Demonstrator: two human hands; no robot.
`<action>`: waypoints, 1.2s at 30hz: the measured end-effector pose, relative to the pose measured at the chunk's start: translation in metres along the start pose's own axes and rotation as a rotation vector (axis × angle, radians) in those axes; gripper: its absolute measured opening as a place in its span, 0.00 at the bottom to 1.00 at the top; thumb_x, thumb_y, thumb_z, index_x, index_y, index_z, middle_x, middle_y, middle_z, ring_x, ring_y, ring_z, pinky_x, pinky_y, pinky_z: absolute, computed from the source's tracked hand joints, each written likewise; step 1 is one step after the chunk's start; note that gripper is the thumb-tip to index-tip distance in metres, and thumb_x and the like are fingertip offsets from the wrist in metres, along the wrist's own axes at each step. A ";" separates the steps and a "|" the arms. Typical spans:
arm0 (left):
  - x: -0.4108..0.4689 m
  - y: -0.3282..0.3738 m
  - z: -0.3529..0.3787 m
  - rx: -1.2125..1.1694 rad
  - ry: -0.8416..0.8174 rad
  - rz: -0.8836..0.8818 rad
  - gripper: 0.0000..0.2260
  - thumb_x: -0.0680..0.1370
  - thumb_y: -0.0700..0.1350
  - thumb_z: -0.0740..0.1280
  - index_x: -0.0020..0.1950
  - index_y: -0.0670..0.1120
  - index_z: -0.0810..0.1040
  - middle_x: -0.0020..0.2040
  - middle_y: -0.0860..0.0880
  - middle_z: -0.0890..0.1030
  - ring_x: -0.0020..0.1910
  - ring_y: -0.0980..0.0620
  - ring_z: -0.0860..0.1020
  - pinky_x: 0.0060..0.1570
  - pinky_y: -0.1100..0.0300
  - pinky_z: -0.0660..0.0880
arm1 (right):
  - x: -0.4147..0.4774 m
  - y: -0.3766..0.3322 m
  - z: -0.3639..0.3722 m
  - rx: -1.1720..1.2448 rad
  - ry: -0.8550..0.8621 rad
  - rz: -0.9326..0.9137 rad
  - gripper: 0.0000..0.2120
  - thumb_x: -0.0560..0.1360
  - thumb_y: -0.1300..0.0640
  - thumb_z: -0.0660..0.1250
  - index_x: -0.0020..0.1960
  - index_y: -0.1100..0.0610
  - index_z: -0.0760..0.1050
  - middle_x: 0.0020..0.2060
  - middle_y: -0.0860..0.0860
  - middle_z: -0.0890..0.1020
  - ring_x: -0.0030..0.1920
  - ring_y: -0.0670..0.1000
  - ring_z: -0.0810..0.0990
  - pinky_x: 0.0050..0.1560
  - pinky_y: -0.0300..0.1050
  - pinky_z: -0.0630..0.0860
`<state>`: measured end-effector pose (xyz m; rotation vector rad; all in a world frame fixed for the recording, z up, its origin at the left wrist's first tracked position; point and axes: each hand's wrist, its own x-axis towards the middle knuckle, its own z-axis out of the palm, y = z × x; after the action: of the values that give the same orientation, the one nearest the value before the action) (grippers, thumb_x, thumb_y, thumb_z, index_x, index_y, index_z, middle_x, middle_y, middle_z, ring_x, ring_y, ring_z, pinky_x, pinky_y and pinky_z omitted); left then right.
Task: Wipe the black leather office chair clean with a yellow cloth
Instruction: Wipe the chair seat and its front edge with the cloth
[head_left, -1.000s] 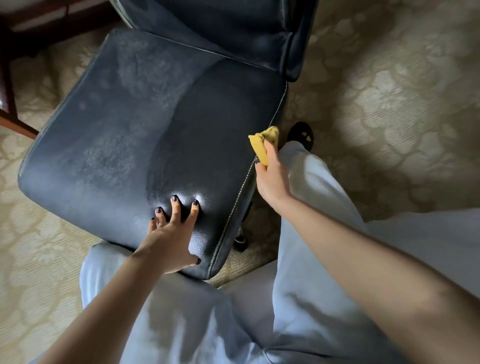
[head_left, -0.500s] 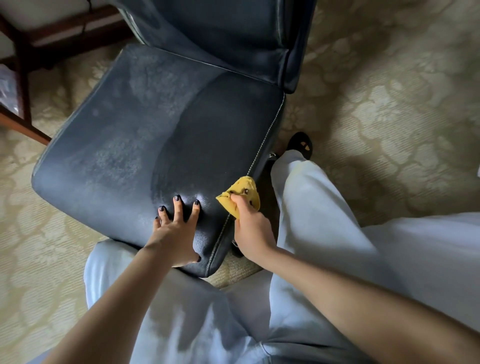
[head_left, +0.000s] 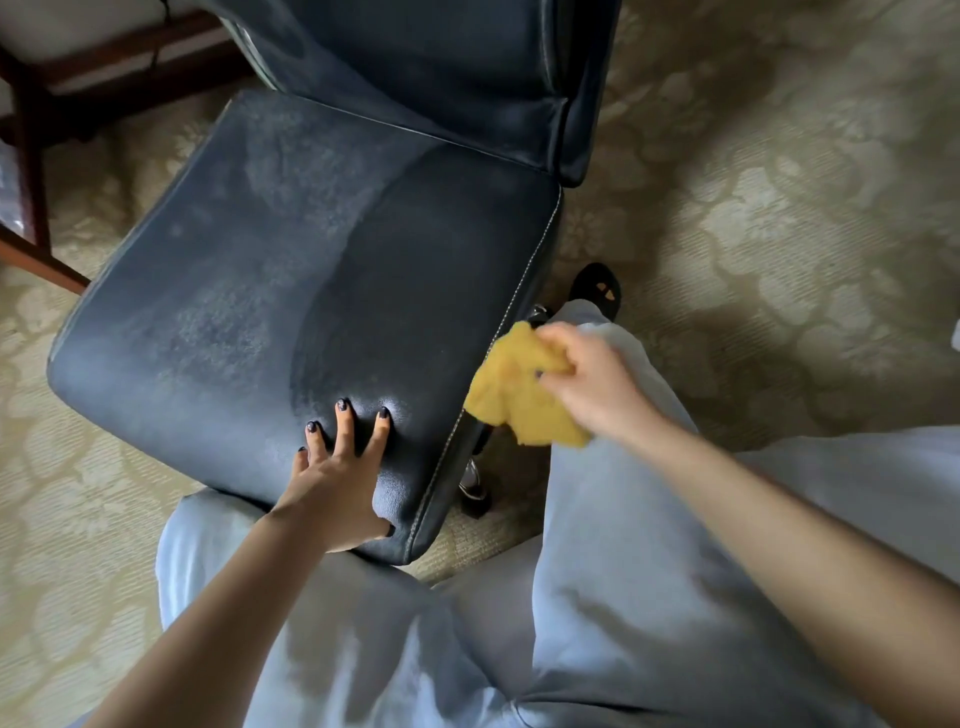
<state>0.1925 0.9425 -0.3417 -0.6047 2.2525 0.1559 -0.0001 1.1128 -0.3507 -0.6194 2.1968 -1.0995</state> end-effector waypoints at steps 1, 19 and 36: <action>0.000 0.000 0.000 0.001 -0.003 0.002 0.52 0.70 0.60 0.70 0.76 0.52 0.32 0.75 0.40 0.33 0.75 0.33 0.45 0.73 0.47 0.54 | 0.012 -0.004 -0.016 -0.008 0.097 0.000 0.19 0.71 0.68 0.63 0.57 0.51 0.75 0.45 0.48 0.79 0.48 0.50 0.78 0.47 0.37 0.74; 0.004 -0.004 -0.001 -0.022 -0.030 0.030 0.51 0.71 0.62 0.69 0.75 0.52 0.31 0.75 0.40 0.32 0.75 0.33 0.44 0.73 0.48 0.53 | 0.057 -0.005 0.038 -0.137 0.171 -0.010 0.14 0.77 0.66 0.58 0.61 0.58 0.67 0.57 0.57 0.76 0.55 0.60 0.75 0.46 0.44 0.67; 0.002 0.001 0.003 -0.056 0.010 -0.018 0.52 0.70 0.60 0.71 0.76 0.53 0.32 0.75 0.41 0.32 0.75 0.32 0.43 0.73 0.47 0.51 | -0.055 -0.007 0.087 -0.436 -0.186 -0.332 0.11 0.75 0.64 0.60 0.56 0.56 0.68 0.48 0.57 0.78 0.44 0.64 0.77 0.37 0.49 0.68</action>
<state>0.1930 0.9437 -0.3458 -0.6561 2.2580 0.2080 0.1000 1.0967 -0.3698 -1.2594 2.2289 -0.6728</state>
